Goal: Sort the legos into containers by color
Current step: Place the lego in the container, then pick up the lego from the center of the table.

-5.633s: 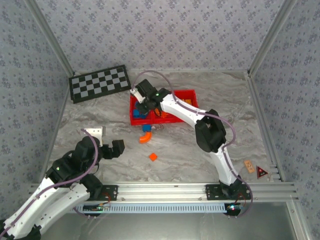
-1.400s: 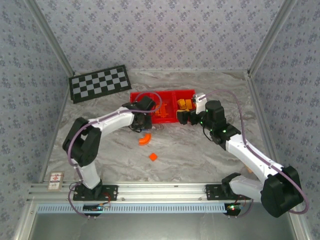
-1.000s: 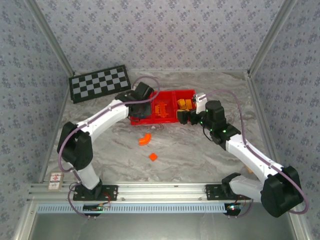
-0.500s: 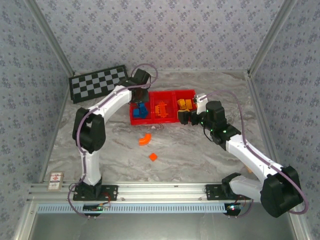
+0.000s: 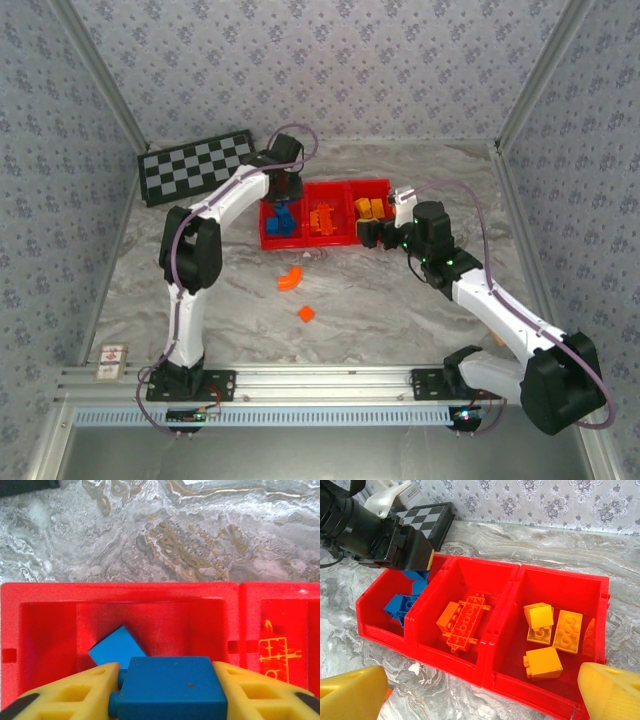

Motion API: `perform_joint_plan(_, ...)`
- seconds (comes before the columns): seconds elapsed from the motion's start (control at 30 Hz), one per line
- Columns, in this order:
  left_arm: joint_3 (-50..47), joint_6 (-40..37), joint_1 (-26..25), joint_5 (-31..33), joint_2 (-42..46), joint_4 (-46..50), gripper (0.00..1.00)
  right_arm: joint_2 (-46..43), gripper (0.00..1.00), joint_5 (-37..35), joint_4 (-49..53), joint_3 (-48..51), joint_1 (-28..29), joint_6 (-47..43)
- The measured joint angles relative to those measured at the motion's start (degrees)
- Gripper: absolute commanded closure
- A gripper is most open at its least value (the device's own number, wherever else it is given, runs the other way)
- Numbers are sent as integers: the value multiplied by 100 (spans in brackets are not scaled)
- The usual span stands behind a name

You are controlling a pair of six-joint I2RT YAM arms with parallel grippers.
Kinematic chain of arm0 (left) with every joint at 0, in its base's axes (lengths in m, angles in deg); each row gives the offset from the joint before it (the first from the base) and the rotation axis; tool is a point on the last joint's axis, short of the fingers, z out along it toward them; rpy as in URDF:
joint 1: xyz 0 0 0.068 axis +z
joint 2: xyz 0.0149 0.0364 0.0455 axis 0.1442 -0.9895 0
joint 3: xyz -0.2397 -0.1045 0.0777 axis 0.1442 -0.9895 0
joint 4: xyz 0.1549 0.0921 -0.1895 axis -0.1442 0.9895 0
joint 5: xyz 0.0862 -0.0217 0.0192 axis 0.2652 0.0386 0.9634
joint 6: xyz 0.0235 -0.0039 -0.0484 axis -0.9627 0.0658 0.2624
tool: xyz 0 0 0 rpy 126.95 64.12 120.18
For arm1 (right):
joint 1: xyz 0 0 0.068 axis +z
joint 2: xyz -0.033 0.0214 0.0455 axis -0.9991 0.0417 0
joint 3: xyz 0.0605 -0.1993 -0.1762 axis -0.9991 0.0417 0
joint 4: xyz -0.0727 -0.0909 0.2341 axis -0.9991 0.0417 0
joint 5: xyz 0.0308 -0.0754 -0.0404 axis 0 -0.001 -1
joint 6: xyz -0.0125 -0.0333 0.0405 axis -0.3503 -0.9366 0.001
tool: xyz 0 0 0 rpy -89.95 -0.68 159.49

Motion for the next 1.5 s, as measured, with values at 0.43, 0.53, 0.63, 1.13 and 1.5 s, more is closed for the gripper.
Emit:
perform_joint_plan(0.43, -439, -254, 13, -68, 407, -61, 18, 85, 0, 42, -2, 0, 0, 0)
perform_joint_plan(0.53, -1023, -374, 13, -190, 990, -164, 6, 85, 0, 44, -2, 0, 0, 0)
perform_joint_plan(0.63, -1685, -529, 11, -304, 1738, -330, 0, 85, 0, 46, -4, 0, 0, 0)
perform_joint_plan(1.13, -3617, -1729, -1488, -588, 2994, 234, 2, 417, 0, 133, -227, 70, -7, 46)
perform_joint_plan(1.5, -3329, -2186, -1838, -160, 2048, 741, 11, -192, 0, -861, -422, 605, -20, 94)
